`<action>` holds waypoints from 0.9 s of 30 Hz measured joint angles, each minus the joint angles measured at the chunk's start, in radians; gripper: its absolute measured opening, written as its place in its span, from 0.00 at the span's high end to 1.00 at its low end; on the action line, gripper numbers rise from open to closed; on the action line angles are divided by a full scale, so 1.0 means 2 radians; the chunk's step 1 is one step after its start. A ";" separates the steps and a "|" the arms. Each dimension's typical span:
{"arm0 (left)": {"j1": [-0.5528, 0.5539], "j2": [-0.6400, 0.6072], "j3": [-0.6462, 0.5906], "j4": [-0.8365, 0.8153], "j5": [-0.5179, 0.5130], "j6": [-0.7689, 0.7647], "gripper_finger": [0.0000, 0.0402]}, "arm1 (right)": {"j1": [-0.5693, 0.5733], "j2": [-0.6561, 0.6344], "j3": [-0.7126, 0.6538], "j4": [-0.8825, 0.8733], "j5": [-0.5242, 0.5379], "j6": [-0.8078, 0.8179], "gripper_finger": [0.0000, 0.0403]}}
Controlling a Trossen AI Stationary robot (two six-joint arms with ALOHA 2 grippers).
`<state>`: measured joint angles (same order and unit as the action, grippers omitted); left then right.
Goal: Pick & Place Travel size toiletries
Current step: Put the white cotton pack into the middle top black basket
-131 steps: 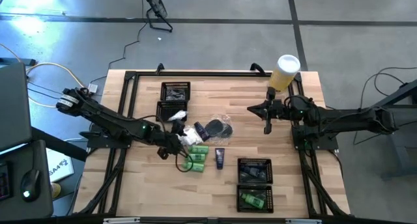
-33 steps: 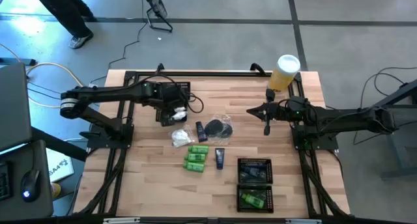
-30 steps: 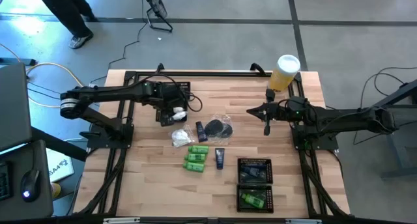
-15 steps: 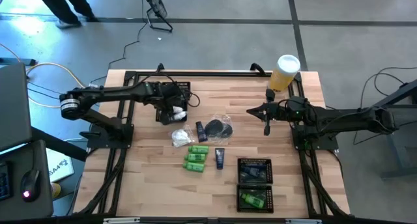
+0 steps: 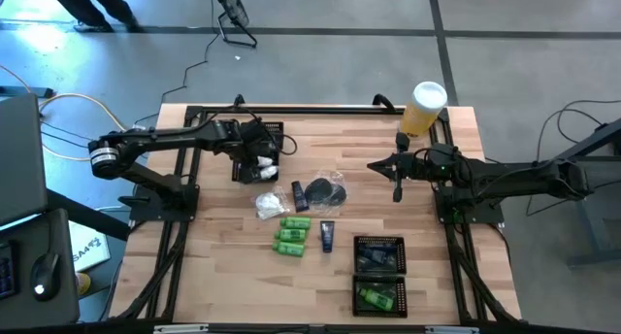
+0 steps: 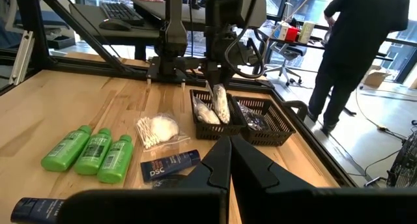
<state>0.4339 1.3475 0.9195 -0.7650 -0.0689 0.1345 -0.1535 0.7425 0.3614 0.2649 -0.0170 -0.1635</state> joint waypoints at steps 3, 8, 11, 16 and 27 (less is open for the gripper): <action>0.000 0.003 0.000 -0.001 -0.004 0.000 0.91 | 0.000 0.000 0.000 0.000 0.000 0.000 1.00; -0.001 0.003 0.000 0.001 -0.044 0.020 0.91 | 0.000 0.000 0.000 0.000 0.000 0.000 1.00; -0.001 0.003 0.000 0.001 -0.046 0.005 0.88 | 0.000 0.000 0.000 0.000 0.000 0.000 0.99; -0.001 0.003 0.000 -0.001 -0.036 0.008 0.74 | 0.000 0.000 0.000 0.000 0.000 0.000 1.00; -0.001 0.002 0.022 -0.010 -0.013 0.008 0.57 | 0.000 0.000 0.000 0.000 0.000 0.000 1.00</action>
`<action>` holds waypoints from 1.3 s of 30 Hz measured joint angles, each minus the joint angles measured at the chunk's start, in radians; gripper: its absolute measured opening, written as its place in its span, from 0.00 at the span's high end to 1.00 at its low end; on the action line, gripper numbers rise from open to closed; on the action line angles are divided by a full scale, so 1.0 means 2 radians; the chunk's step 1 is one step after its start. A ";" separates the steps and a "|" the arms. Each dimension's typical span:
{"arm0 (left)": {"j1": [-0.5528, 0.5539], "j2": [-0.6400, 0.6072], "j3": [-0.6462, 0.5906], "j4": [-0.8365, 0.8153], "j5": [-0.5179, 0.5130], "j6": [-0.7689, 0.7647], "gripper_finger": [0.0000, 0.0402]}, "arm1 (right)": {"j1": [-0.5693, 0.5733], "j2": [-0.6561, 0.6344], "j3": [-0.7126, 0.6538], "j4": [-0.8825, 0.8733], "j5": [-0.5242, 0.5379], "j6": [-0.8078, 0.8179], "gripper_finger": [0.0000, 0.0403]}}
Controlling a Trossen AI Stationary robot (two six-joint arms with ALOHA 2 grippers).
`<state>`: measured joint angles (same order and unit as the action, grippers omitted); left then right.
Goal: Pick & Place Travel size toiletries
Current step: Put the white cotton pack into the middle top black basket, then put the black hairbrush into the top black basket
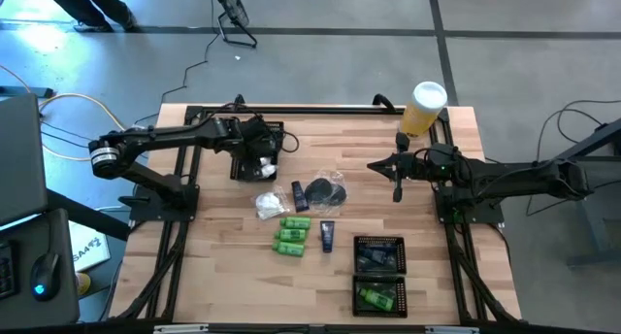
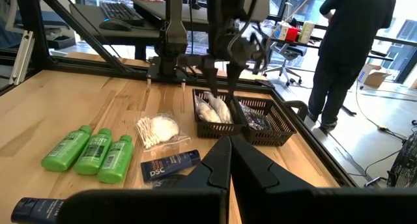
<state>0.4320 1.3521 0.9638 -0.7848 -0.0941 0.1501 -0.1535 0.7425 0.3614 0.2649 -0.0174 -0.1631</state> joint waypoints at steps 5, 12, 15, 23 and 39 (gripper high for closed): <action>0.000 0.000 0.041 -0.010 0.000 0.000 0.57 | 0.000 0.000 0.000 0.000 0.000 0.000 1.00; 0.000 -0.001 0.071 -0.012 0.000 0.010 0.57 | 0.000 0.000 0.000 0.000 0.000 0.000 1.00; 0.000 -0.001 0.071 -0.011 -0.001 0.025 0.57 | 0.000 0.000 0.000 0.000 0.000 0.000 1.00; -0.062 -0.005 0.055 0.098 -0.026 0.074 0.73 | 0.000 0.000 0.000 0.000 0.000 0.000 1.00; -0.227 -0.004 0.052 0.284 -0.104 0.183 0.98 | 0.000 0.000 0.000 0.000 -0.001 0.000 1.00</action>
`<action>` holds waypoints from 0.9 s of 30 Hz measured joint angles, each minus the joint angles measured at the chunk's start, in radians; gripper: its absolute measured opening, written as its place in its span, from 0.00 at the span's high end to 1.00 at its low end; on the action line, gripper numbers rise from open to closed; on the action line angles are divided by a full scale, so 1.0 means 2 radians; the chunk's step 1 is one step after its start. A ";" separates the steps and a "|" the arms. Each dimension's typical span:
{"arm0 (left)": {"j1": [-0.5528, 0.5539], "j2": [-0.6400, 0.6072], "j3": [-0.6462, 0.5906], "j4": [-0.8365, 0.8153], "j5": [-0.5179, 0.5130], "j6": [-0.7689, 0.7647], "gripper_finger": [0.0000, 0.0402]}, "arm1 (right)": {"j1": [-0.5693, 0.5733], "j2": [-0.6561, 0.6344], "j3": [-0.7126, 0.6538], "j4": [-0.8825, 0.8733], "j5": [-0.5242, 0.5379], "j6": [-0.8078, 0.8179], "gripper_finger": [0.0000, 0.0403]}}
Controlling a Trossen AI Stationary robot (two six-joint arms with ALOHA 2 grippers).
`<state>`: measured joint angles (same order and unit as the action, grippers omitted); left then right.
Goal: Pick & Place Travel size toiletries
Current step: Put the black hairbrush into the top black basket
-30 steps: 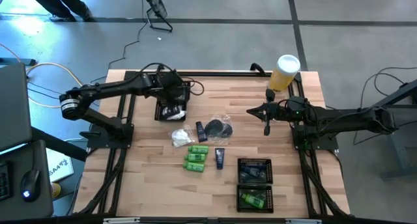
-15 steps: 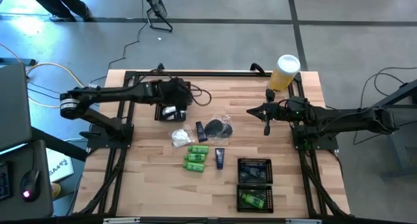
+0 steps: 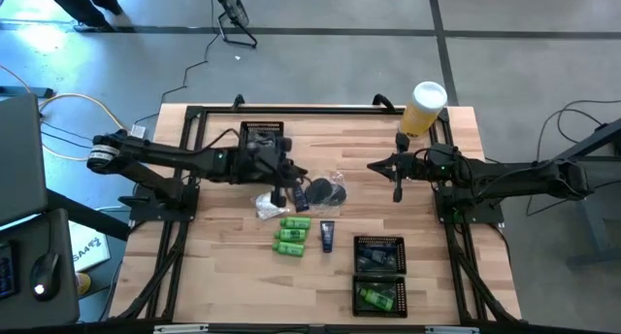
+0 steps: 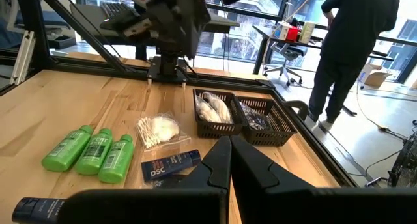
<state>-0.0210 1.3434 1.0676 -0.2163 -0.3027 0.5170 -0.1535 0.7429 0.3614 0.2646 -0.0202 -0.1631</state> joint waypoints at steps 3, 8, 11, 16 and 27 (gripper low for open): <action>-0.004 0.000 -0.005 0.008 -0.002 0.002 0.98 | 0.000 0.000 0.000 0.000 -0.005 0.000 1.00; -0.003 0.000 -0.066 0.100 0.014 -0.025 0.98 | 0.000 0.000 0.000 0.000 -0.005 0.001 1.00; -0.004 0.000 -0.126 0.205 0.049 -0.037 0.98 | 0.000 0.000 0.000 0.000 -0.005 0.002 1.00; -0.004 -0.005 -0.211 0.339 0.088 -0.051 0.98 | 0.000 0.000 0.000 0.000 -0.005 0.005 1.00; -0.003 -0.064 -0.236 0.349 0.150 -0.034 0.98 | 0.000 0.001 0.000 -0.007 -0.004 0.043 1.00</action>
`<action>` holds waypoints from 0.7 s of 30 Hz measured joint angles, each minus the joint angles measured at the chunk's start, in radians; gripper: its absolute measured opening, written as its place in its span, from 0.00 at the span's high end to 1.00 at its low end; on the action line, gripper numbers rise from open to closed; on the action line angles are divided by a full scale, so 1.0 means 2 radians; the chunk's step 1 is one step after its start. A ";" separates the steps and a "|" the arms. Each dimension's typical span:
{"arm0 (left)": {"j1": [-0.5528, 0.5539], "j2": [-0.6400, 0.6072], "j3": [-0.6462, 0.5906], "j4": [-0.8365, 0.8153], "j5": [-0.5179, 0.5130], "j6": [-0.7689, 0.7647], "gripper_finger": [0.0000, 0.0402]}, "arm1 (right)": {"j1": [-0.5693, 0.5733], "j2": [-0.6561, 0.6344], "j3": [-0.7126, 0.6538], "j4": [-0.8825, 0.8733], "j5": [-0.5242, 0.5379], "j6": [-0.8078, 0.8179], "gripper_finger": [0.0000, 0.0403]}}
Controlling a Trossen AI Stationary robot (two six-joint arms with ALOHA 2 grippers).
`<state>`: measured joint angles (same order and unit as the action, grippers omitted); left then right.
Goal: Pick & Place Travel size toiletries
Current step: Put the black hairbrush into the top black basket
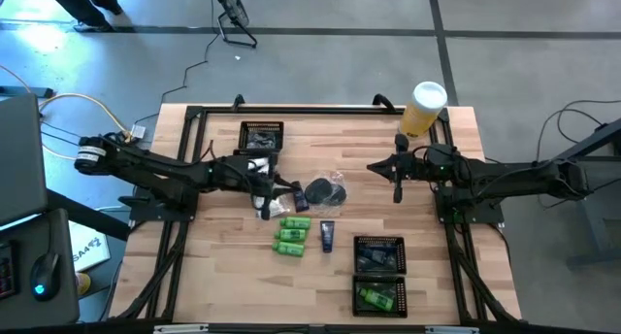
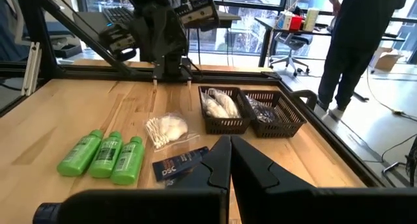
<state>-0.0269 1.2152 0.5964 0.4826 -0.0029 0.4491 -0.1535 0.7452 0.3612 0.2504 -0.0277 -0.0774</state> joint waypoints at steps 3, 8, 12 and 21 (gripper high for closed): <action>0.000 -0.020 0.000 -0.029 0.000 0.013 0.98 | 0.000 0.000 0.000 0.002 0.001 0.001 1.00; 0.000 -0.039 0.000 -0.077 -0.006 0.025 0.98 | 0.000 0.000 0.000 0.008 0.001 0.001 1.00; 0.000 -0.040 0.000 -0.075 -0.009 0.041 0.98 | 0.000 0.000 0.000 0.024 0.039 0.058 1.00; 0.010 -0.048 0.000 -0.078 -0.047 0.072 0.98 | 0.001 0.047 0.019 0.018 0.080 0.142 0.99</action>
<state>-0.0065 1.1200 0.5964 0.3276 -0.0966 0.5931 -0.1524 0.8397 0.3988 0.2856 0.1328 0.2073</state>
